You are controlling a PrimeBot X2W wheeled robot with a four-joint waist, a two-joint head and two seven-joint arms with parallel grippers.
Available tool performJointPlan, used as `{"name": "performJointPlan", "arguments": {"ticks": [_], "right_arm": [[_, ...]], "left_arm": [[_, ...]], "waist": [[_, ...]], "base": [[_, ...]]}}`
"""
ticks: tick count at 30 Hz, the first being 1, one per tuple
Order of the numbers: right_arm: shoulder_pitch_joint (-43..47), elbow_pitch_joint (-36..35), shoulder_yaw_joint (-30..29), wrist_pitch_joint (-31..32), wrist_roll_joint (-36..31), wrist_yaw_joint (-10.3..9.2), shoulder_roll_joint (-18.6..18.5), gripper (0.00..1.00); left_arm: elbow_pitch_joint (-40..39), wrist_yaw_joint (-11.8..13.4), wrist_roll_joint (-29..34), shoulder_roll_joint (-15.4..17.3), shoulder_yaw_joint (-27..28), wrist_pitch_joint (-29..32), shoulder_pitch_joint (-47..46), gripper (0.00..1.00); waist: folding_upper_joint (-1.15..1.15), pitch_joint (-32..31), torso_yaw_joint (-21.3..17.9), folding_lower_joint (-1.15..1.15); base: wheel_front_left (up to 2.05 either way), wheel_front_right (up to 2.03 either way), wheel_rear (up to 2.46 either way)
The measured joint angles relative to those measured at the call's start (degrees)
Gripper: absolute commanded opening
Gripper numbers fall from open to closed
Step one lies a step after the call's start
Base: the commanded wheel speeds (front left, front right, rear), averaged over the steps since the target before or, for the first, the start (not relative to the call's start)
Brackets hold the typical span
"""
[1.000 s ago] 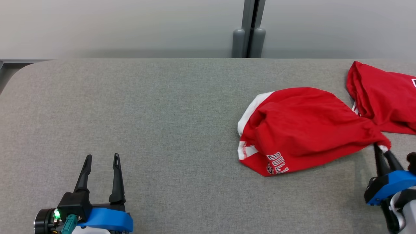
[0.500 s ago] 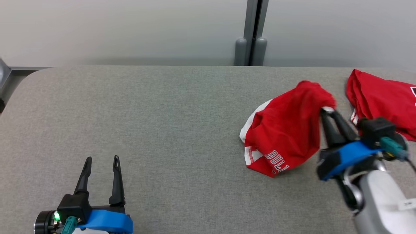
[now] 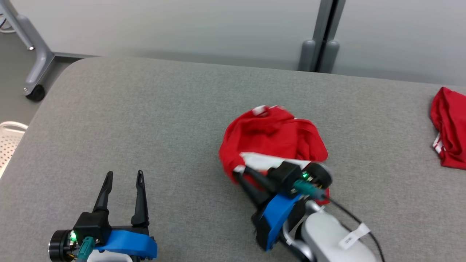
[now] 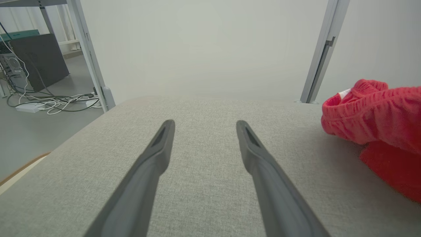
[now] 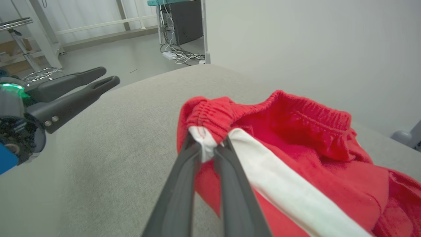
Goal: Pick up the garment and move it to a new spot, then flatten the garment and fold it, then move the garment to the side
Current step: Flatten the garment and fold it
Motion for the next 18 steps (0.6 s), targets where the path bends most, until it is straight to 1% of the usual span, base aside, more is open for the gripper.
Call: {"name": "performJointPlan", "arguments": {"ticks": [4,7,8,9,10,14,18], "right_arm": [[-0.37,5.03,8.70,-1.54,2.23,-0.01,0.48,0.00],[-0.38,7.34,15.36,-2.82,5.77,0.00,0.63,0.00],[-0.38,8.15,17.25,-3.24,6.65,0.00,0.67,0.09],[-0.40,8.86,18.92,-3.54,7.58,-0.01,0.65,0.62],[-0.41,9.57,20.30,-3.97,8.33,0.00,0.66,1.00],[-0.68,11.04,23.07,-6.00,11.00,0.00,0.74,1.00],[-1.57,12.58,21.64,-8.43,11.37,0.00,0.73,1.00]], "left_arm": [[0.65,-0.08,-0.09,-0.15,-0.38,0.00,-0.57,1.00],[0.93,-0.12,-0.16,-0.21,-0.64,-0.01,-0.86,1.00],[1.09,-0.12,-0.16,-0.22,-0.70,-0.01,-0.87,1.00],[1.21,-0.12,-0.16,-0.23,-0.77,-0.01,-0.88,1.00],[1.32,-0.13,-0.16,-0.24,-0.77,0.00,-0.92,1.00],[1.77,-0.14,-0.26,-0.26,-0.54,-0.01,-1.19,1.00],[1.88,-0.14,-0.16,-0.31,0.02,-0.01,-0.98,1.00]], "waist": [[0.00,0.60,1.42,0.00],[0.00,0.81,2.11,0.00],[0.00,0.87,2.28,0.00],[0.00,0.93,2.38,0.00],[0.00,0.99,2.44,0.00],[0.00,0.94,1.97,0.00],[0.00,0.28,0.59,0.00]], "base": [[0.00,0.00,0.00],[0.00,0.00,0.00],[0.00,0.00,0.00],[0.00,0.00,0.00],[0.00,0.00,0.00],[0.00,0.00,0.00],[0.00,0.00,0.00]]}}
